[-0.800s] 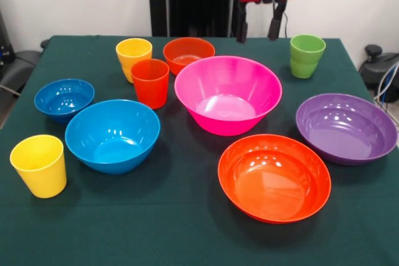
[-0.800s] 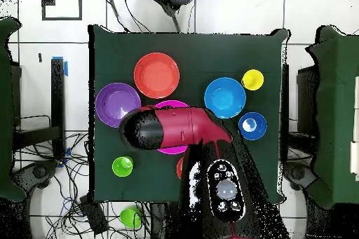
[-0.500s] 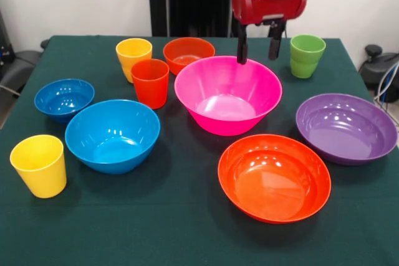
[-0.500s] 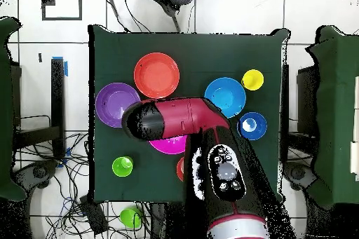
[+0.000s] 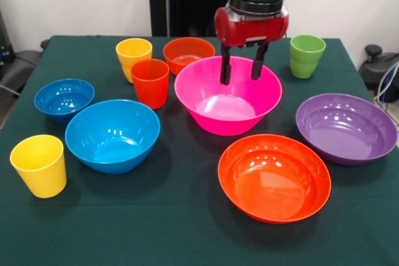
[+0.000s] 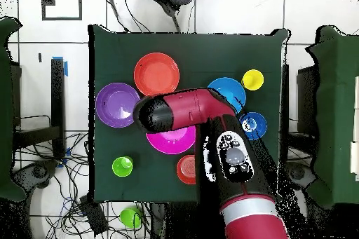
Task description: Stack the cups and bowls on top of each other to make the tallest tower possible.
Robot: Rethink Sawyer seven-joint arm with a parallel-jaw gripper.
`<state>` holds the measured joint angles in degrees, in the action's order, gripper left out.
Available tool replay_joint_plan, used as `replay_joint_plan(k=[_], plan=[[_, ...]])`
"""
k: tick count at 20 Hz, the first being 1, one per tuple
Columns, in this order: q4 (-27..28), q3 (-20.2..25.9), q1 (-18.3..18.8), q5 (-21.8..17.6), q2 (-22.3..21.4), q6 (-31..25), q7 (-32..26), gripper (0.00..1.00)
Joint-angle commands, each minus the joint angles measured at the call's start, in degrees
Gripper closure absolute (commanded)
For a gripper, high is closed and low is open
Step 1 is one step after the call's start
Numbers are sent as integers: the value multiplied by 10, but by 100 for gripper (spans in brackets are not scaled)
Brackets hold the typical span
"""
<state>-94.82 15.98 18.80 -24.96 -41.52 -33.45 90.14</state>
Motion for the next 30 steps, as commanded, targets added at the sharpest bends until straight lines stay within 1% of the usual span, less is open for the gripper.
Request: replay_joint_plan(k=[1, 5, 9, 10, 14, 17, 21, 26, 28, 30], plan=[[47, 59, 17, -82, 30, -78, -181, 0], [43, 68, 26, -99, 35, -79, -179, 0], [49, 81, 53, -128, 61, -61, -191, 0], [54, 86, 62, -139, 72, -57, -203, 0], [63, 105, 83, -168, 94, -45, -223, 0], [49, 115, 99, -179, 89, -40, -221, 0], [46, 138, 112, -186, 87, -43, -221, 0], [27, 176, 147, -189, 73, -50, -257, 0], [22, 187, 159, -186, 64, -62, -266, 0], [22, 188, 159, -184, 63, -80, -265, 0]])
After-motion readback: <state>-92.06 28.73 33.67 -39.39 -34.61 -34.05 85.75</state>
